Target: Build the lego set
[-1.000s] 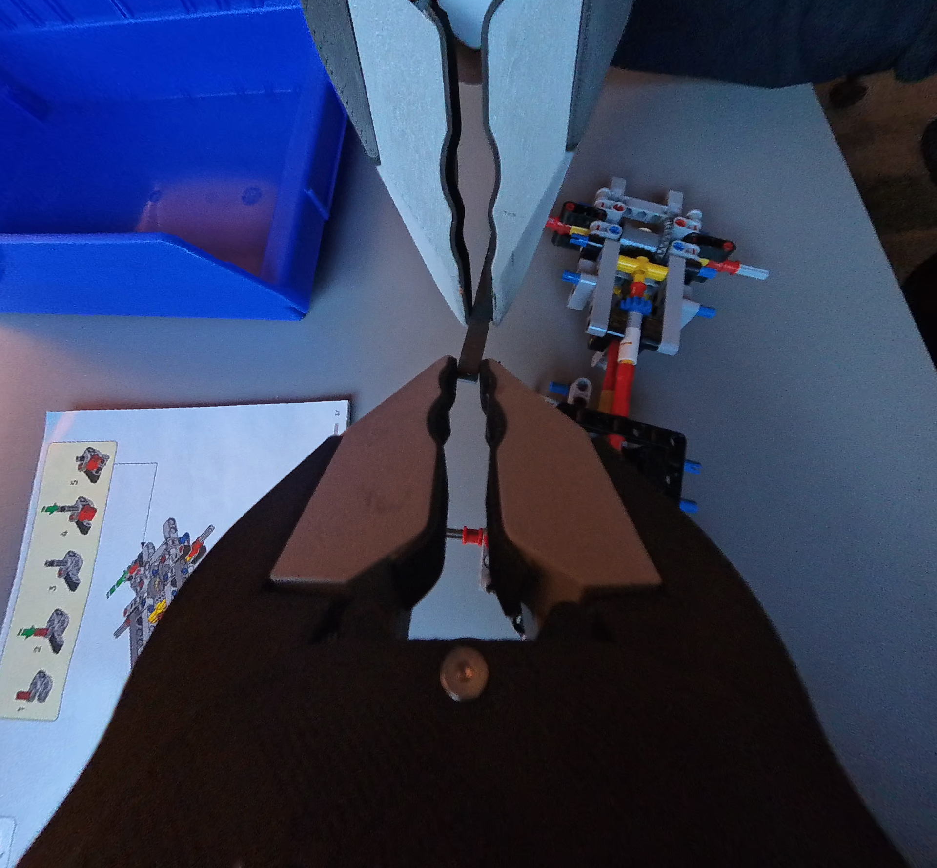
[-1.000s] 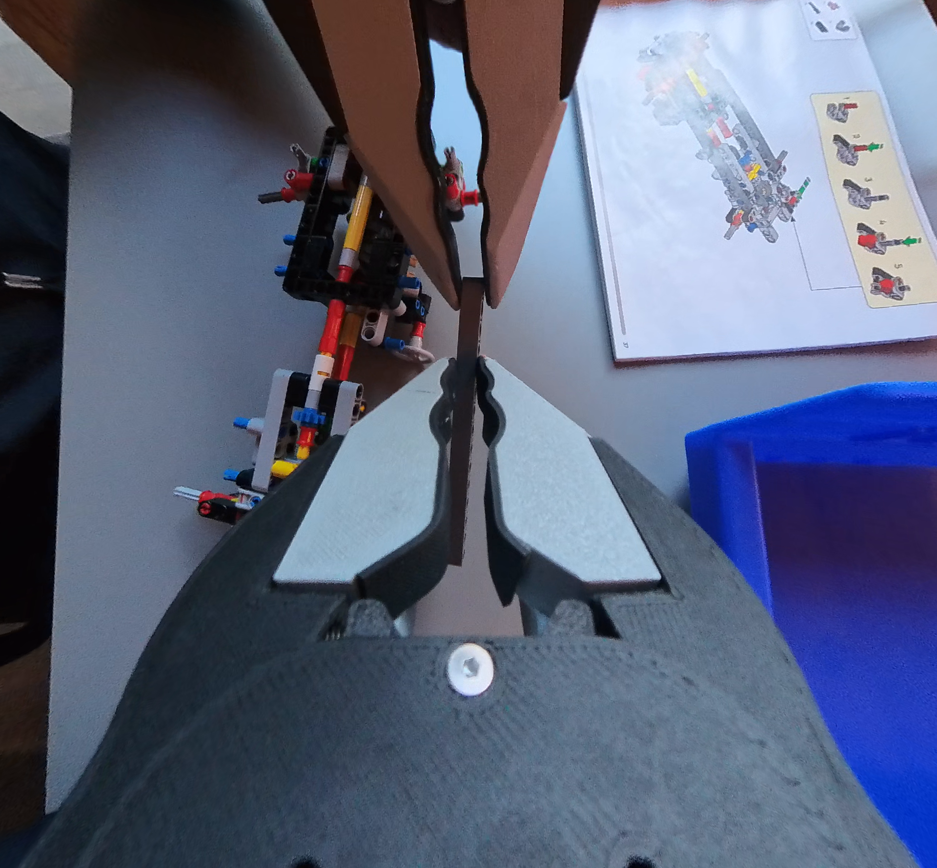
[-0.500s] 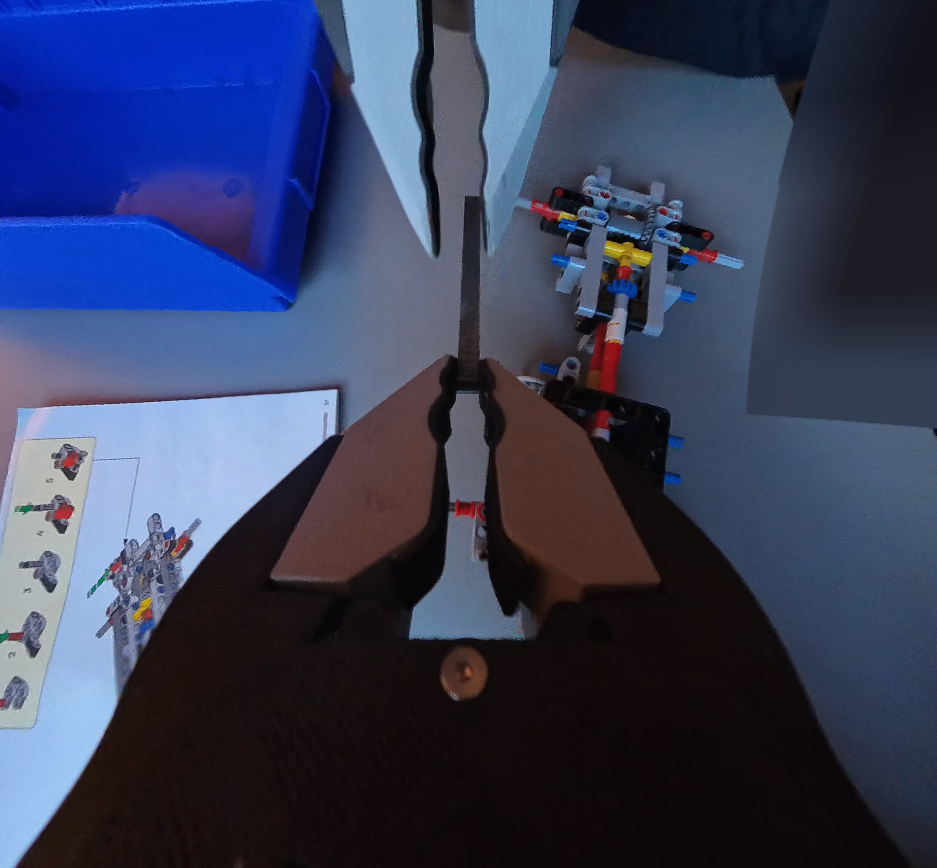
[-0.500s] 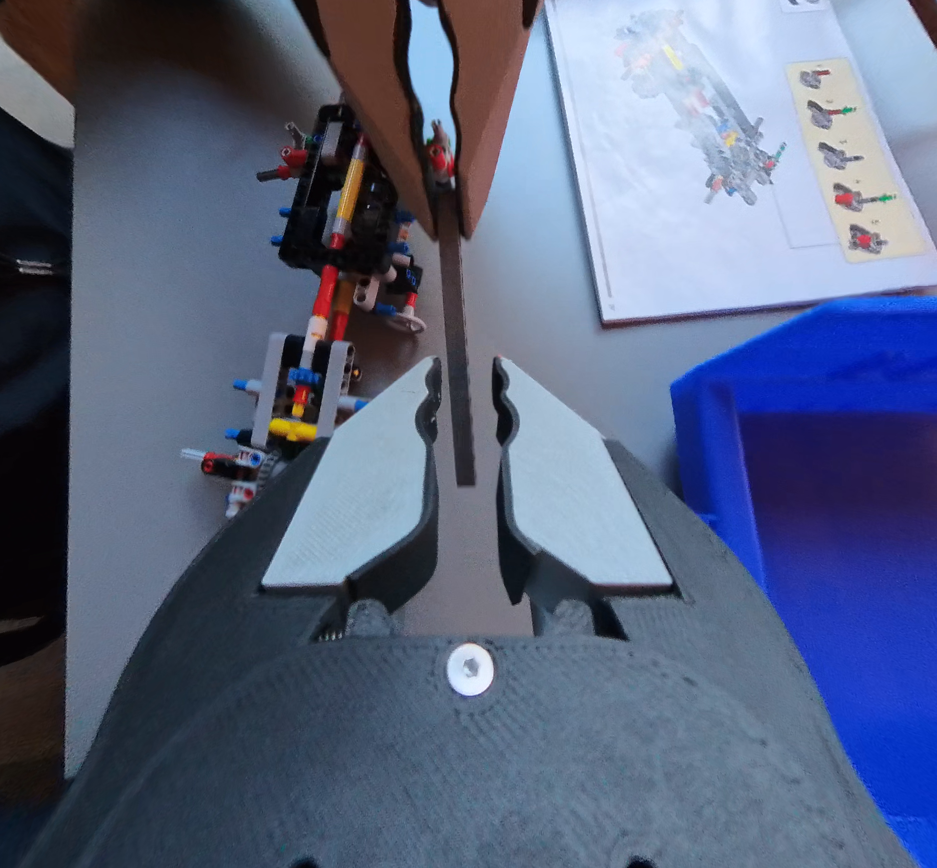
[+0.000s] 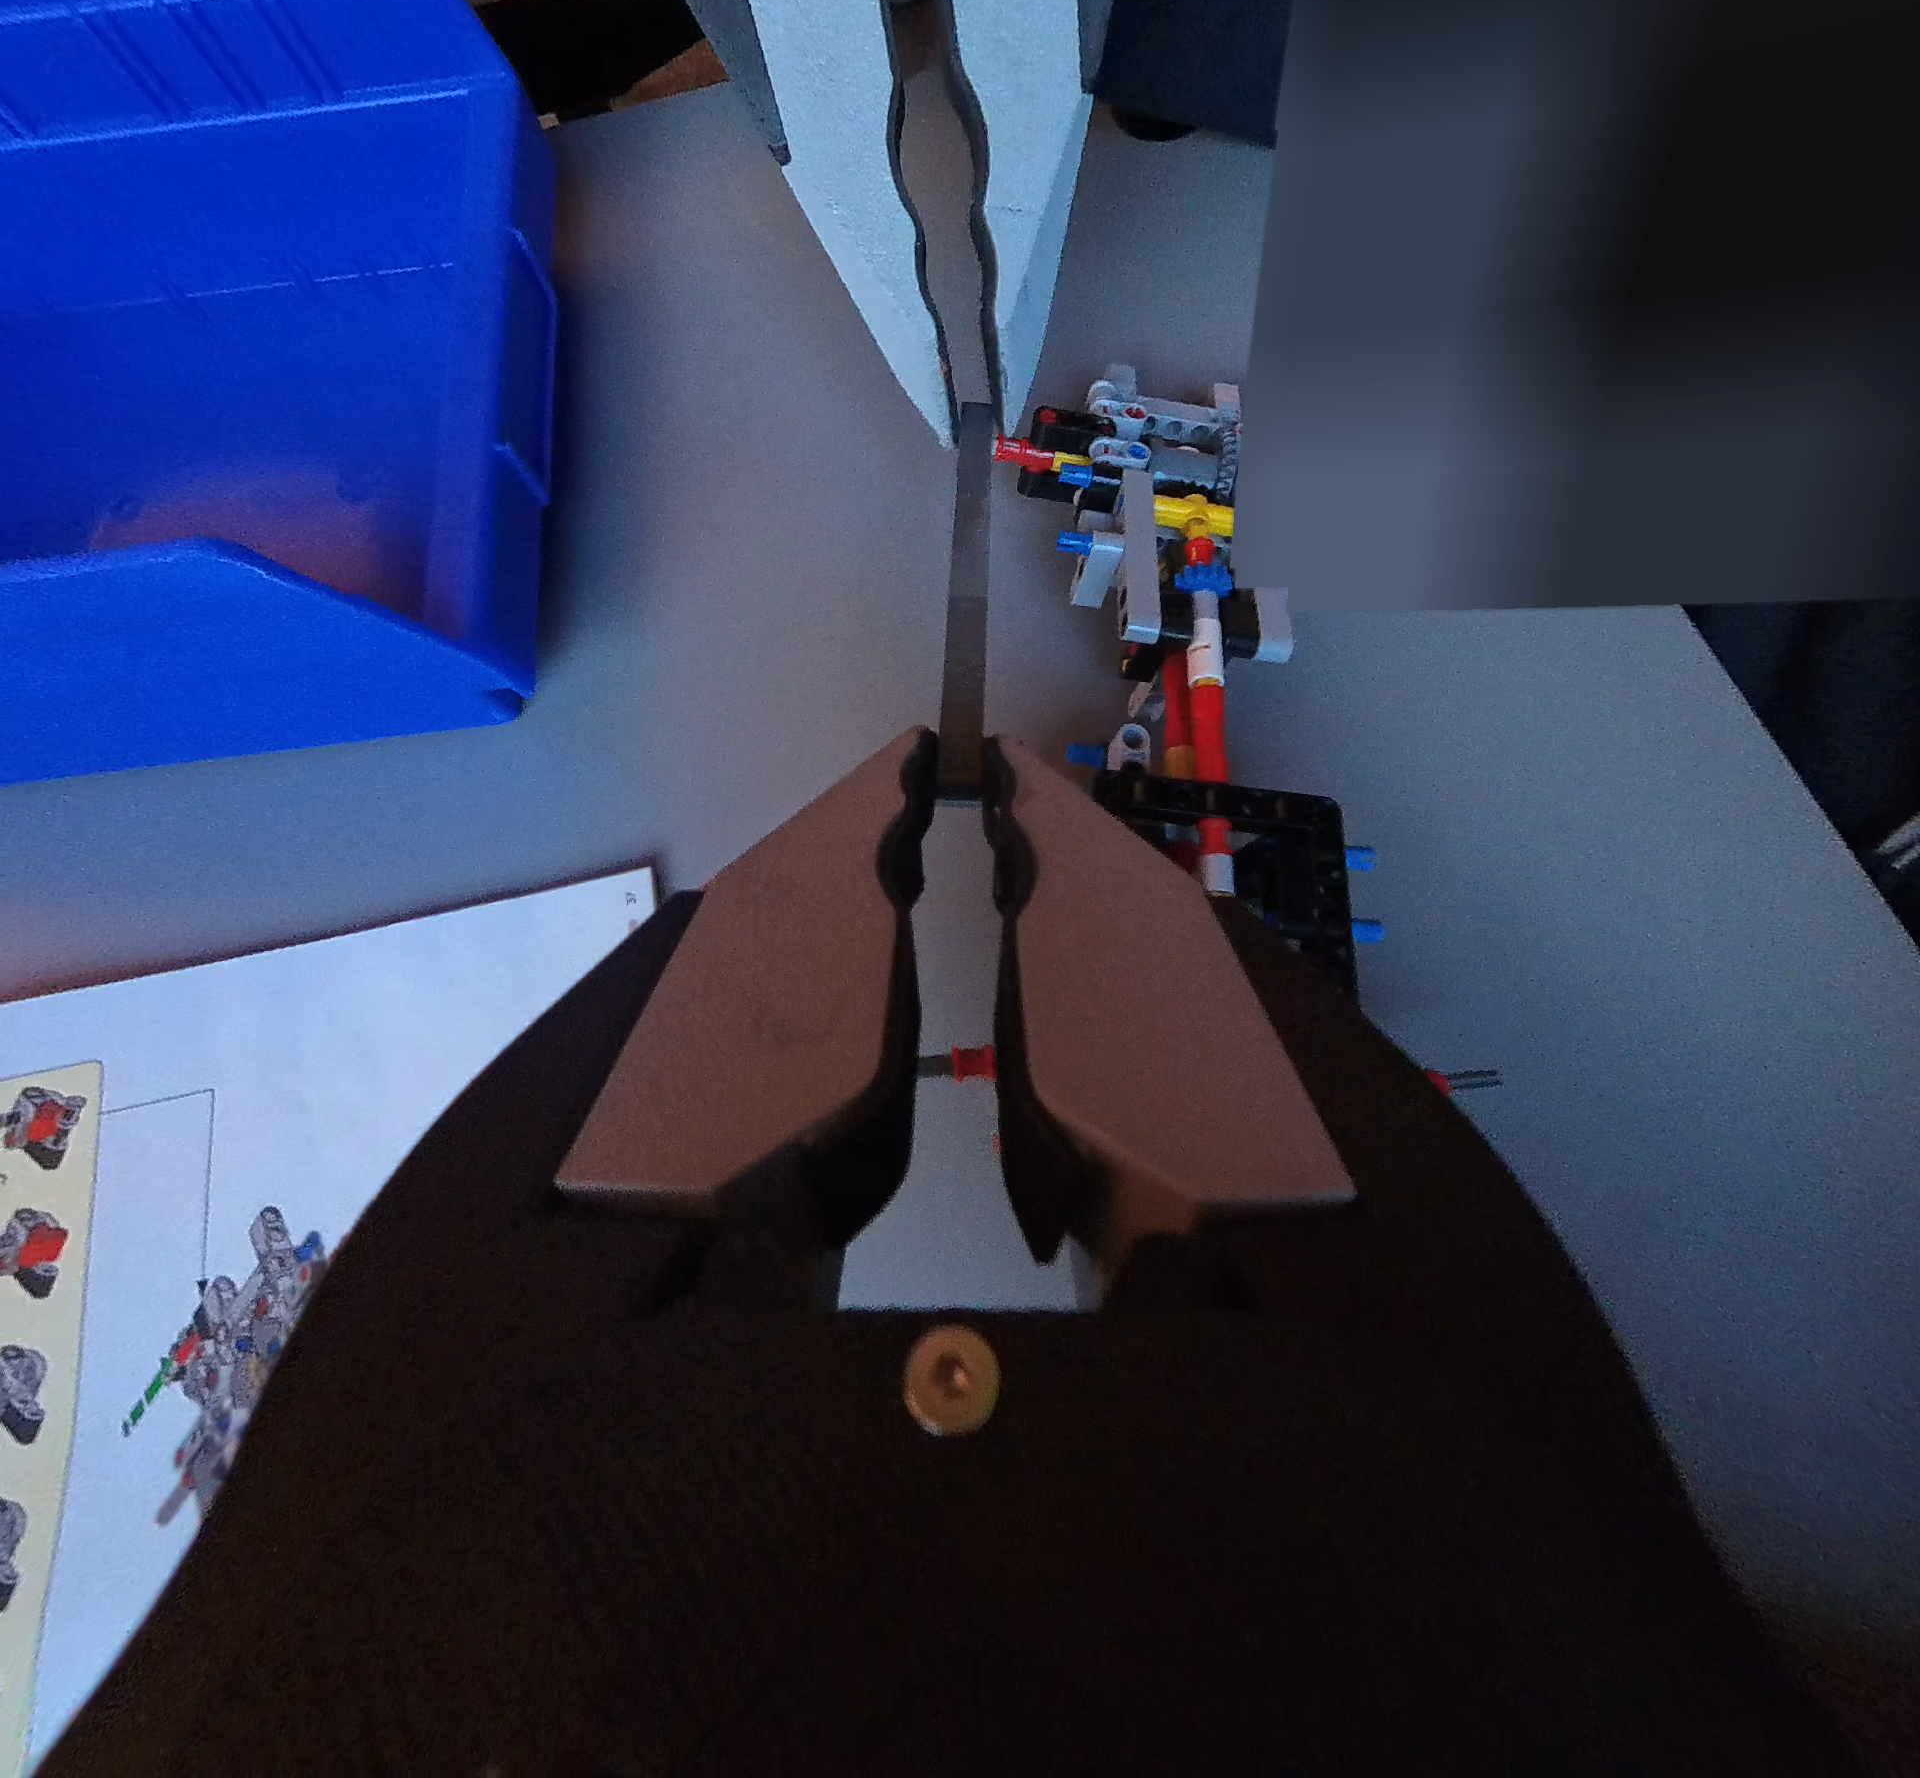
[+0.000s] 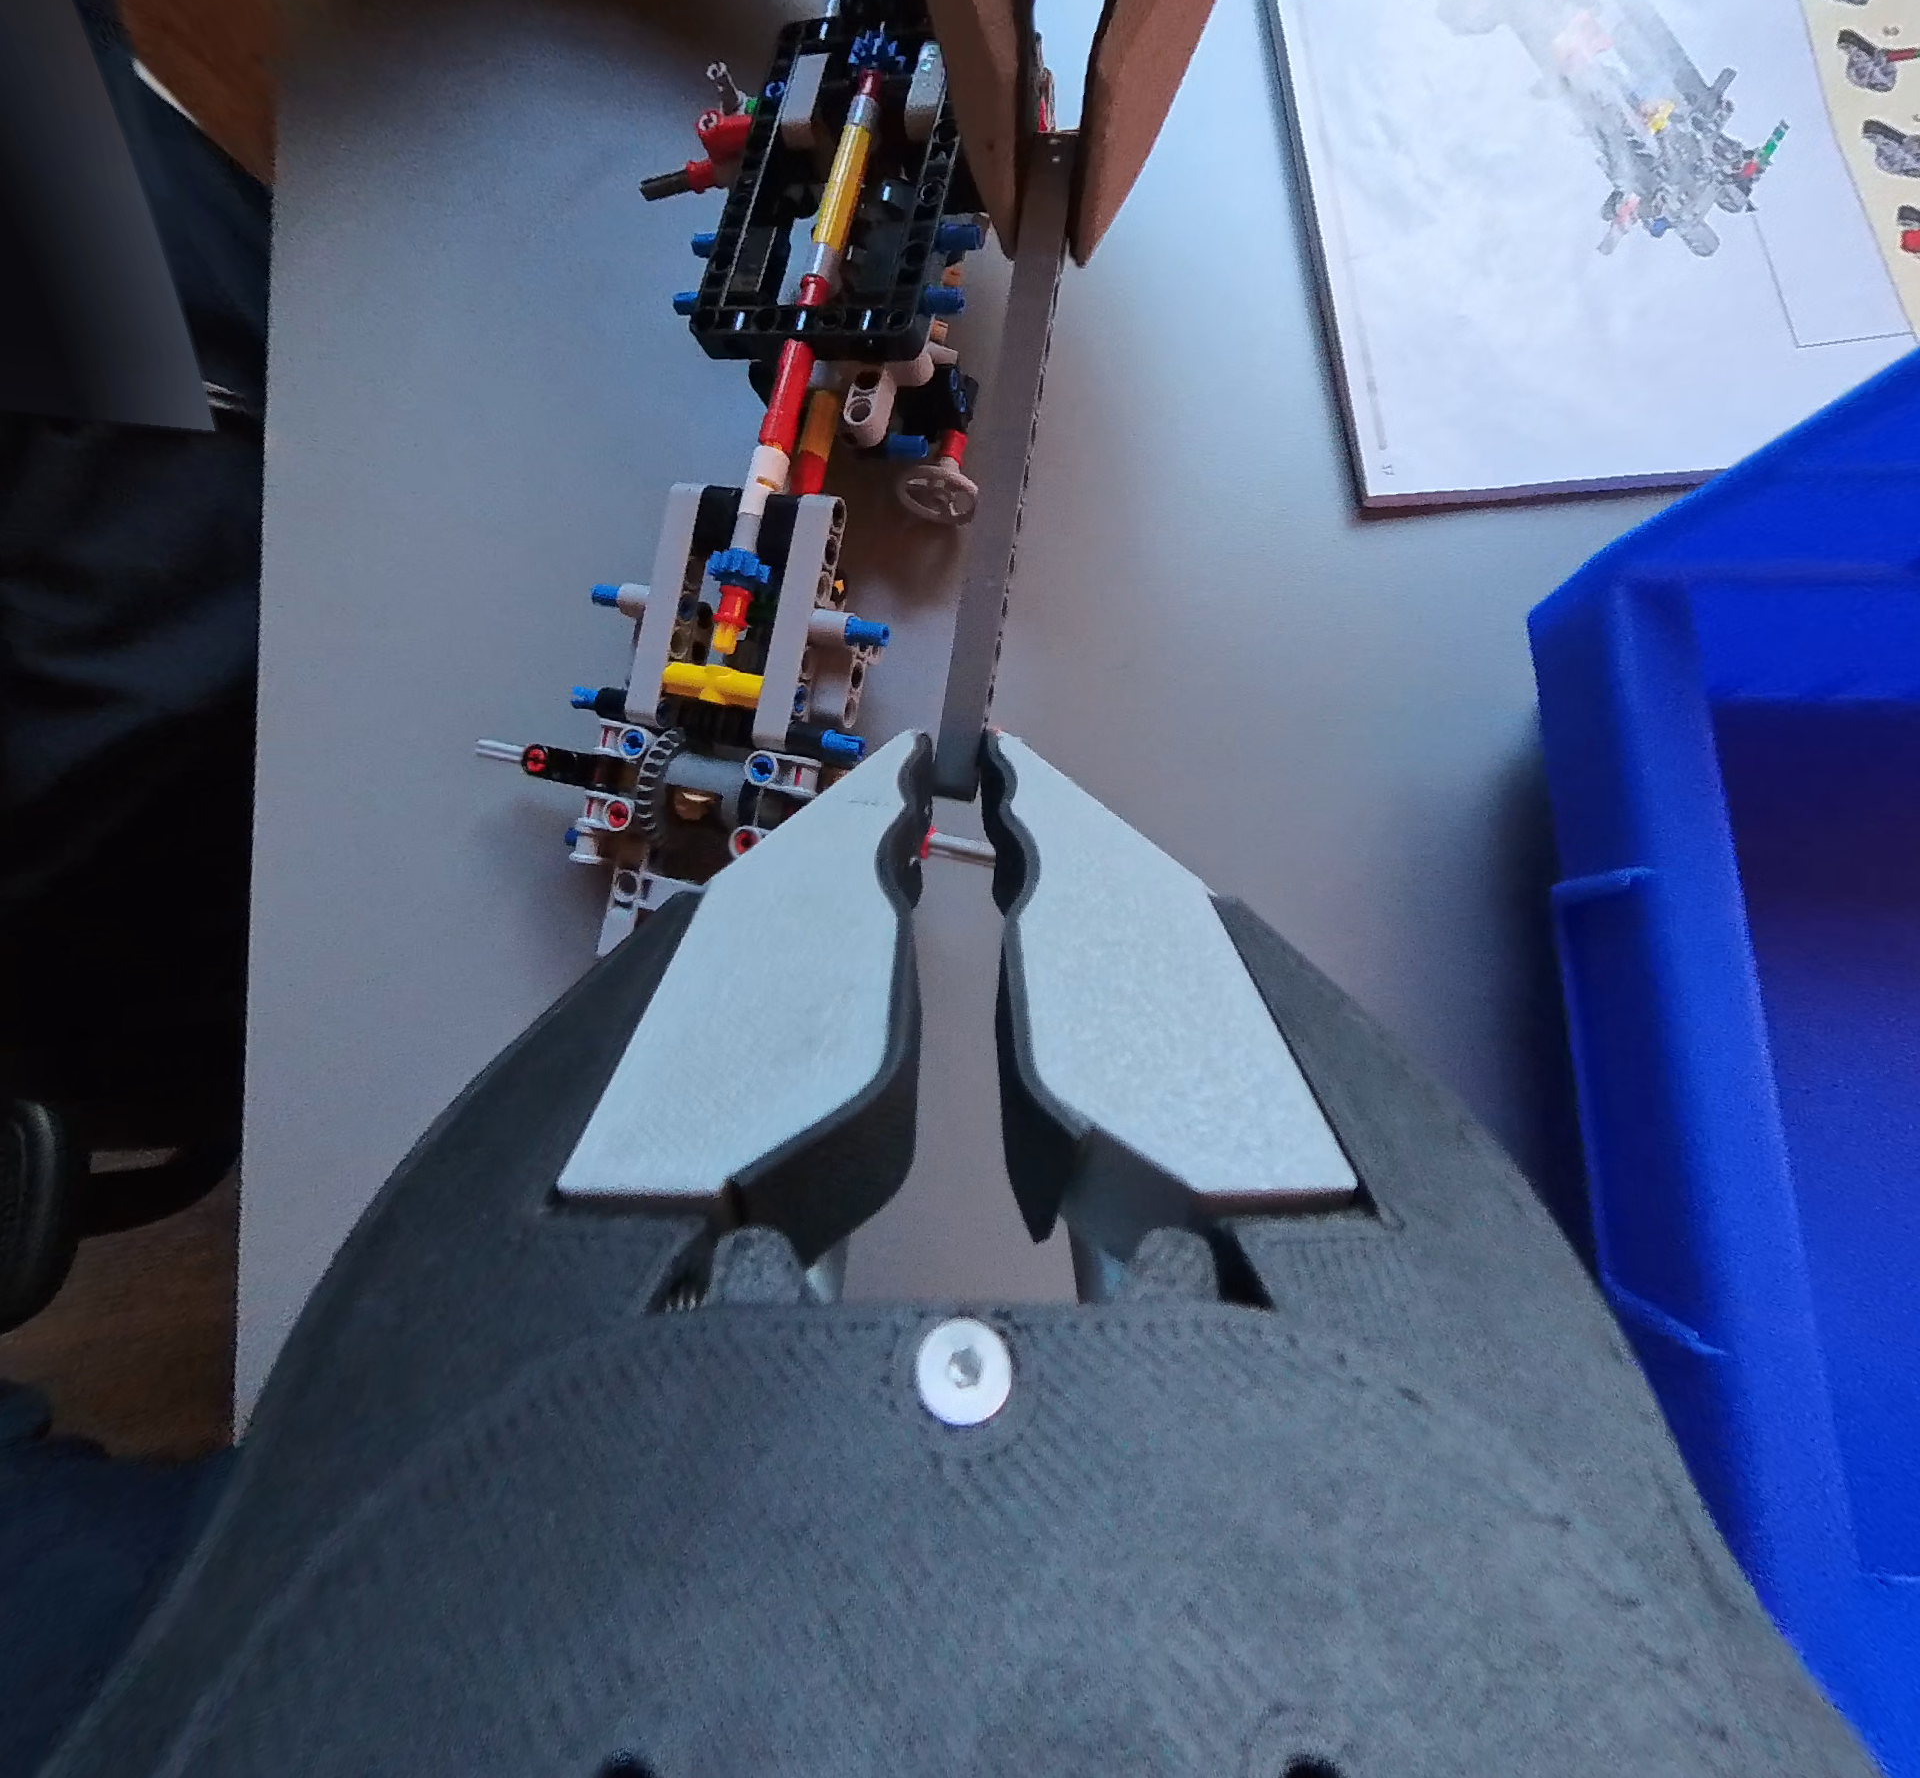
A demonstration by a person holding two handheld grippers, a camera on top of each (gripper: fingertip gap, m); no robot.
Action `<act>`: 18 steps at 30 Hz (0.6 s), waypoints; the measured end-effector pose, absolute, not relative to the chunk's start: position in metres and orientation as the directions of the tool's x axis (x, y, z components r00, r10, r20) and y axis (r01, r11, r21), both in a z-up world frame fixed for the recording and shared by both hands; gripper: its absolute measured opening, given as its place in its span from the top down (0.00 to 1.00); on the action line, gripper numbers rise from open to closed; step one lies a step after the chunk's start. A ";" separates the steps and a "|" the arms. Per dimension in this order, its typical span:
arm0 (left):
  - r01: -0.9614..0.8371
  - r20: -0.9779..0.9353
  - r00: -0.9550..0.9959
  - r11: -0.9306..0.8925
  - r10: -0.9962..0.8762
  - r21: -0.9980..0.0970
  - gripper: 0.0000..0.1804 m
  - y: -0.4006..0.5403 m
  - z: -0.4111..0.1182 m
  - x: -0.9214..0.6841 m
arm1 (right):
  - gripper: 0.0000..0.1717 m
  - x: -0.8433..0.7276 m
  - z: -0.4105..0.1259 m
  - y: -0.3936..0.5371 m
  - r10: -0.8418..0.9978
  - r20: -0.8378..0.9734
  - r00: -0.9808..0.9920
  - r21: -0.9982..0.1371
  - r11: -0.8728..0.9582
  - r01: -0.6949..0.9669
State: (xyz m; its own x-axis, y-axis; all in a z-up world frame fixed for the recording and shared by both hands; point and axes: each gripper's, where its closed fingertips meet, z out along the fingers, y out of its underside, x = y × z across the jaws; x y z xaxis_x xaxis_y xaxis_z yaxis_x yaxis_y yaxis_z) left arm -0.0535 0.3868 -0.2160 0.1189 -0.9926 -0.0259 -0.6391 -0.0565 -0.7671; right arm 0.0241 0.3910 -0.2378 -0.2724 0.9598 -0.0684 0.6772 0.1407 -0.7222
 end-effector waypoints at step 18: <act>-0.659 -0.008 0.089 -0.053 -0.996 -0.750 0.96 0.377 -0.224 -0.052 | 0.66 0.026 -0.235 0.355 0.996 -0.089 0.020 -0.671 -0.075 0.737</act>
State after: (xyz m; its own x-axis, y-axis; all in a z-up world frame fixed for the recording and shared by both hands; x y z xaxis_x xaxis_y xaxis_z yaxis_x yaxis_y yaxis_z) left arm -0.0522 0.3774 -0.2239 0.0892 -0.9960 -0.0079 -0.6591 -0.0531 -0.7502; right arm 0.0257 0.3553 -0.2347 0.0196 0.9958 -0.0890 0.7373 -0.0745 -0.6715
